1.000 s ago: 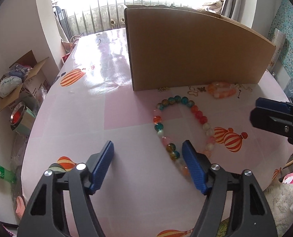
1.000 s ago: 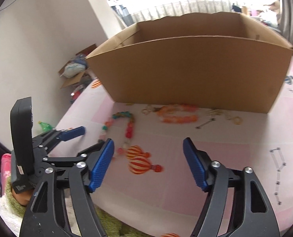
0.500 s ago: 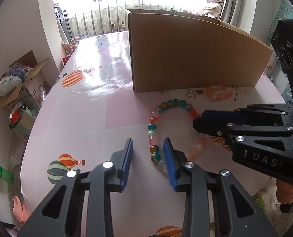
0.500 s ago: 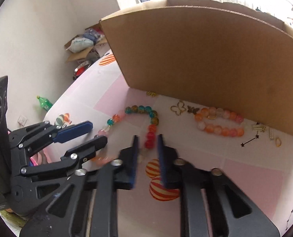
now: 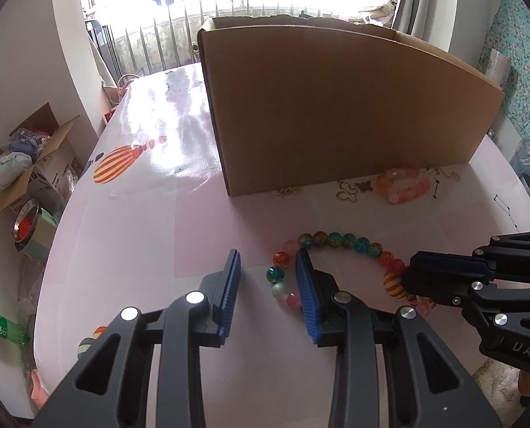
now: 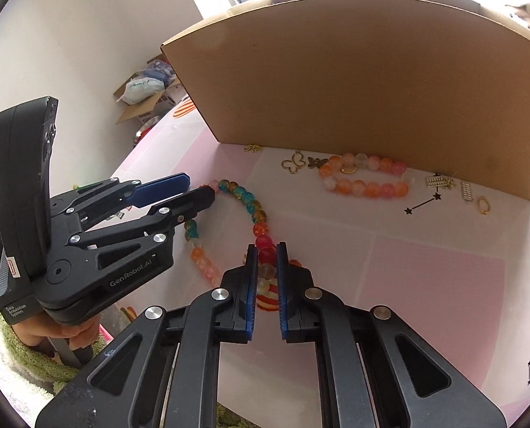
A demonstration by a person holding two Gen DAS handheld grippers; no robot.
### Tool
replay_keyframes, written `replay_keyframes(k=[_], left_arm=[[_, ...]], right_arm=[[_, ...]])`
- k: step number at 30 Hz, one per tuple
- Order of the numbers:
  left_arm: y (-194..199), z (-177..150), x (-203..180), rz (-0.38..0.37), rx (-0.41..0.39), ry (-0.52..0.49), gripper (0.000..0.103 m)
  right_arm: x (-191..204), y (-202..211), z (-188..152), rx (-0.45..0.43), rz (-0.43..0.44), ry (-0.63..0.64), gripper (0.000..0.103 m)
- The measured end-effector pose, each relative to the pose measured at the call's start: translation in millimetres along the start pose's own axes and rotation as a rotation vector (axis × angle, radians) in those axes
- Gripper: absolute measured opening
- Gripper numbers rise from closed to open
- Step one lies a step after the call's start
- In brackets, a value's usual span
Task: Organize jewelry
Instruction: 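Lift the bead bracelet with the right tool and carry it over the box, then open the right tool to drop the bracelet into the box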
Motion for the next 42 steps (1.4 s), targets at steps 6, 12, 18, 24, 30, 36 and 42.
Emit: replay_keyframes(k=[6,12,18,24,30,36,42], left_arm=[[5.5,-2.1,-11.9,-0.021,-0.020,-0.037,0.009],[21.4,1.8,-14.4,-0.049,-0.052,-0.028,0.009],[50.6,19.1,-9.1,-0.101,-0.109,0.021,0.009],[98.1,63.2,-5.1,-0.145,-0.249,0.012,0.009],[120.9,133.2,2.8,-0.115,-0.391,-0.031,0.009],[58.9,177.9,4.2,-0.102,-0.265,-0.039,0.009],[-12.3,176.5,8.9,-0.048,-0.081,-0.059,0.010]], right_arm=[[3.1,-1.8,3.3,0.008,-0.026,0.054,0.008],[-2.7,4.6,6.6,-0.032,-0.012,0.013,0.007],[-5.8,32.6,20.6,-0.101,-0.007,0.002,0.007],[10.2,78.0,57.6,-0.219,0.007,0.070,0.007],[15.5,105.9,126.6,-0.312,0.002,0.177,0.007],[-14.0,58.3,183.9,-0.166,0.043,0.111,0.007],[-38.5,-12.3,188.8,0.077,0.081,-0.007,0.008]])
Point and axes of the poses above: each gripper's, at about its wrist camera, not at the fingertips, and y roughly against the way its jaws point, x to its left, z to its top, the point moved 7 cm from there along -y, roughly the way its jaws point, and after that the axes turned 6 degrees about z, right-handed, at the moved point
